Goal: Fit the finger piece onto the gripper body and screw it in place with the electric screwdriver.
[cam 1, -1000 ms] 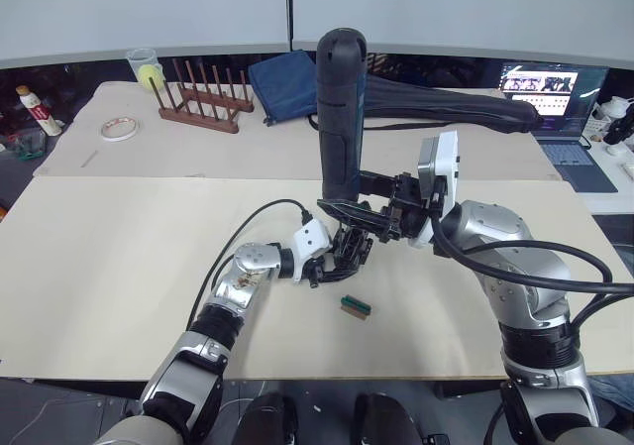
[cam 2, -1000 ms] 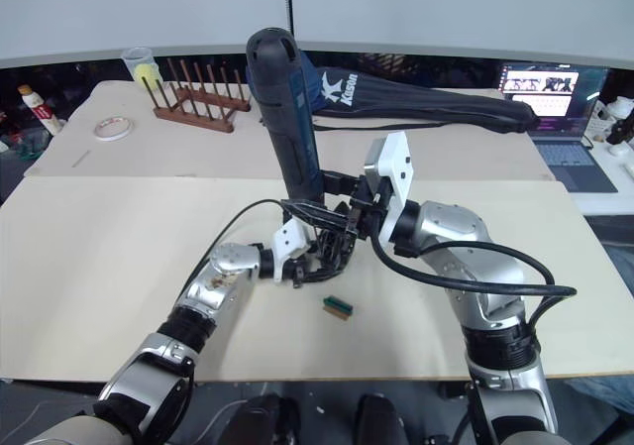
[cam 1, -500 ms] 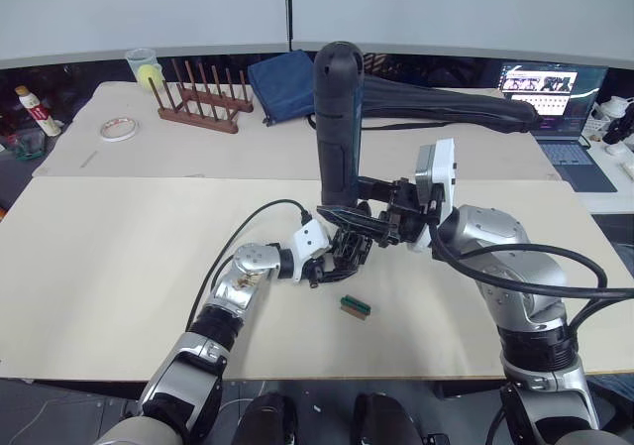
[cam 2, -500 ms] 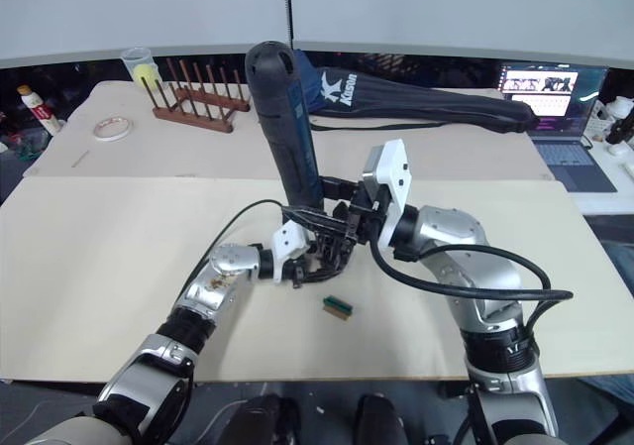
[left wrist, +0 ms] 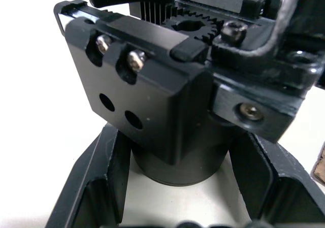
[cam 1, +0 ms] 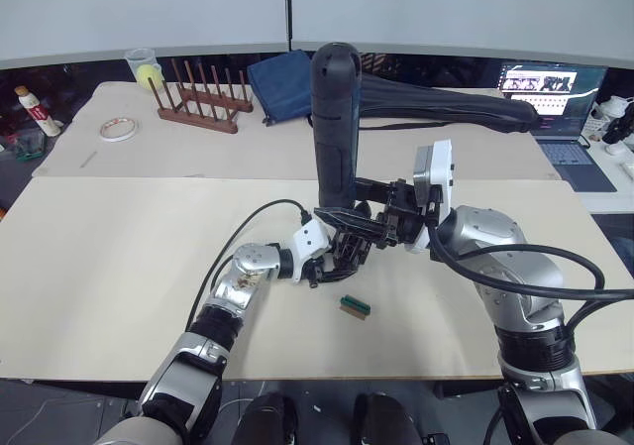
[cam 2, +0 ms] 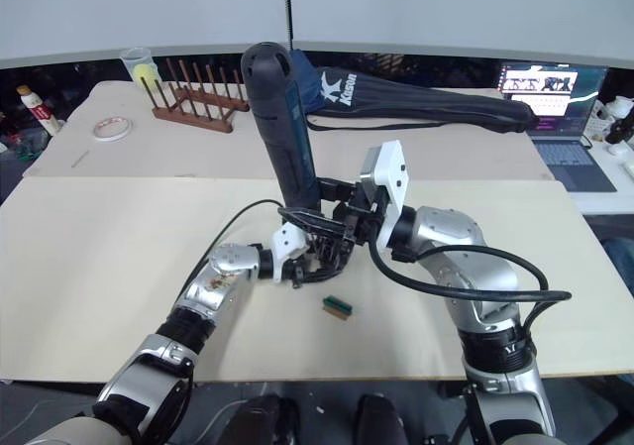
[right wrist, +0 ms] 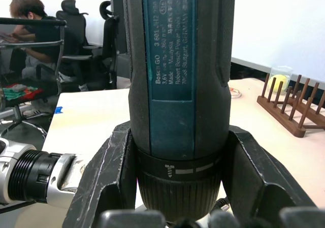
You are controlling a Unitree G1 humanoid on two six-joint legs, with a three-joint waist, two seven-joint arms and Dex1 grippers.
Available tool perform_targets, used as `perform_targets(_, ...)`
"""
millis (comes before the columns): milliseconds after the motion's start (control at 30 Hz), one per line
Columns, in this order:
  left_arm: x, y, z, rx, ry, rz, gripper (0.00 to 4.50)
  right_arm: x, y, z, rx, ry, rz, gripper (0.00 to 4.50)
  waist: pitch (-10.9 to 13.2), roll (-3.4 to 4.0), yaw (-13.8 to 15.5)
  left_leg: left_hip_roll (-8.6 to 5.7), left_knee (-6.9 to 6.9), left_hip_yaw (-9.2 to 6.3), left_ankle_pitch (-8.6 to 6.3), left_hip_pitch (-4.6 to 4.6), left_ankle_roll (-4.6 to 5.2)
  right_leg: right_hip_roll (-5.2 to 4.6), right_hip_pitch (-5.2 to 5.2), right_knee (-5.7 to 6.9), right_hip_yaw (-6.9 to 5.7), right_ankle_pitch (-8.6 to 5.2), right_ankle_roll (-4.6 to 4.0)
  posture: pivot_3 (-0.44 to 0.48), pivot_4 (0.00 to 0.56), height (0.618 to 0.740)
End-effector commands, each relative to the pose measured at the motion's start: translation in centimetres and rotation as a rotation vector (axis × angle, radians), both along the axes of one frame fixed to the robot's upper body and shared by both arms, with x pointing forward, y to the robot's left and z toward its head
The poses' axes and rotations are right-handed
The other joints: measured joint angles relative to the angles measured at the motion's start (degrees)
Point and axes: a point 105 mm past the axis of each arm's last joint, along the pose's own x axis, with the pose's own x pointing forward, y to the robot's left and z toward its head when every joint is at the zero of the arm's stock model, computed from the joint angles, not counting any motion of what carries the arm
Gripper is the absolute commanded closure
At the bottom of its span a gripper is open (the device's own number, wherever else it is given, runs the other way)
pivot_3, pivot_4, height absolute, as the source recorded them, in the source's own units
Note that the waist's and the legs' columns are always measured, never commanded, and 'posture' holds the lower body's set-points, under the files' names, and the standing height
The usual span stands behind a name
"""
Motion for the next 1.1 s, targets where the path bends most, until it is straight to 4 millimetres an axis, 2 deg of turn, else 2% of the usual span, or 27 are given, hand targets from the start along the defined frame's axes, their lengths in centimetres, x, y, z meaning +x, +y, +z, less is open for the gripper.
perform_targets(33, 0.0, -0.3, 1.3, -0.026, -0.044, -0.011, 2.2, -0.8, -0.1, 2.5, 0.04, -0.12, 0.013, 2.58, 0.0, 0.0, 0.0, 0.0, 0.0, 0.0, 0.0, 0.0, 0.0, 0.0, 0.0, 0.0, 0.0, 0.0, 0.0, 0.0, 0.15, 0.74)
perform_targets(1100, 0.1, -0.3, 1.4, -0.027, -0.047, -0.008, 2.2, -0.5, -0.3, 1.0, 0.001, -0.115, 0.008, 2.58, 0.0, 0.0, -0.02, 0.0, 0.0, 0.0, 0.0, 0.0, -0.01, 0.0, 0.0, 0.0, 0.0, 0.0, 0.0, 0.0, 0.15, 0.74)
